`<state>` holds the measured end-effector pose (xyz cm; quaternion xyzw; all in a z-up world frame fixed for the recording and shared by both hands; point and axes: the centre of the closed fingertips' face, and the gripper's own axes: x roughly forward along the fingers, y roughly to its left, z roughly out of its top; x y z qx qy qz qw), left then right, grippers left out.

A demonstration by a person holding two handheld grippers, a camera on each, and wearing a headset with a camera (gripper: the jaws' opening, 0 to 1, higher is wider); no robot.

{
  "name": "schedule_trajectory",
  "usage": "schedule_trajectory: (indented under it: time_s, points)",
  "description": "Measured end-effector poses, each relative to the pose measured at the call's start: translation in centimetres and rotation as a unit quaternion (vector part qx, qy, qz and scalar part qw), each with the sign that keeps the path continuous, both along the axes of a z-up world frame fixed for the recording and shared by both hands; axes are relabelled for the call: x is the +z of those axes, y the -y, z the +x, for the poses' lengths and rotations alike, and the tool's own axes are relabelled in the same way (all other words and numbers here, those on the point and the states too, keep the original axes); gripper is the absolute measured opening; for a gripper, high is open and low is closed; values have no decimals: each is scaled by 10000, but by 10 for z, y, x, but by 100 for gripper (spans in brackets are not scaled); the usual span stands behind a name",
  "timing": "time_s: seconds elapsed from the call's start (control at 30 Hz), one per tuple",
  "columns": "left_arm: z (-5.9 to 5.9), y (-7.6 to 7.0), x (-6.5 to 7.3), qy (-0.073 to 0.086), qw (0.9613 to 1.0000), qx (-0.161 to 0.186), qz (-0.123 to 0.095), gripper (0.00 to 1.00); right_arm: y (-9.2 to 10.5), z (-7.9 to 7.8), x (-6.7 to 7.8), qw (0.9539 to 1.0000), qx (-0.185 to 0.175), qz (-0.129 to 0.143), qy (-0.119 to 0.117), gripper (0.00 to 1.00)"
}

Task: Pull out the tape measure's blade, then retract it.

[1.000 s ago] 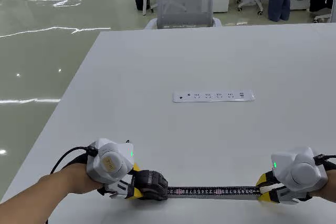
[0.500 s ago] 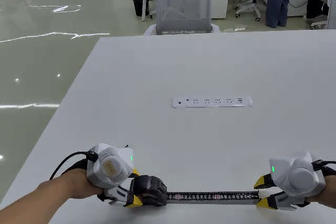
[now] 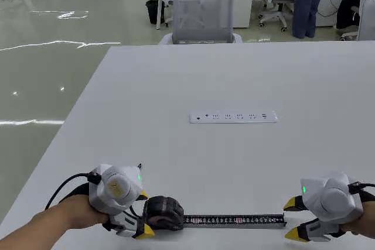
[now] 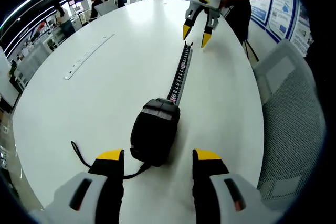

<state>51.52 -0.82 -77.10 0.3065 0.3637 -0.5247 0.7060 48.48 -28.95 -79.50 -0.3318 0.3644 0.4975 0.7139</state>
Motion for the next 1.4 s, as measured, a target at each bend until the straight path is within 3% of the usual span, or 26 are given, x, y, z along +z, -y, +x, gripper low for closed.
schedule_trajectory:
  time_s: [0.33,0.63,0.77,1.03,1.27,1.4]
  points:
    - [-10,1,13,45,9982,530,-291,59,5,-12,11,9988,-491,21,46,45]
    - [-24,-2,14,44,9957,843,-373,63,6,-24,18,9965,-831,57,64,56]
    - [-31,-1,16,16,9939,987,-501,66,5,-28,22,9949,-997,93,97,61]
    - [-44,0,23,111,9893,1262,-720,71,-1,-39,28,9906,-1338,240,120,68]
    - [-53,0,31,255,9868,1381,-812,71,-1,-45,36,9833,-1754,428,215,73]
    - [-59,3,36,318,9840,1491,-919,72,-2,-50,42,9768,-2046,567,296,76]
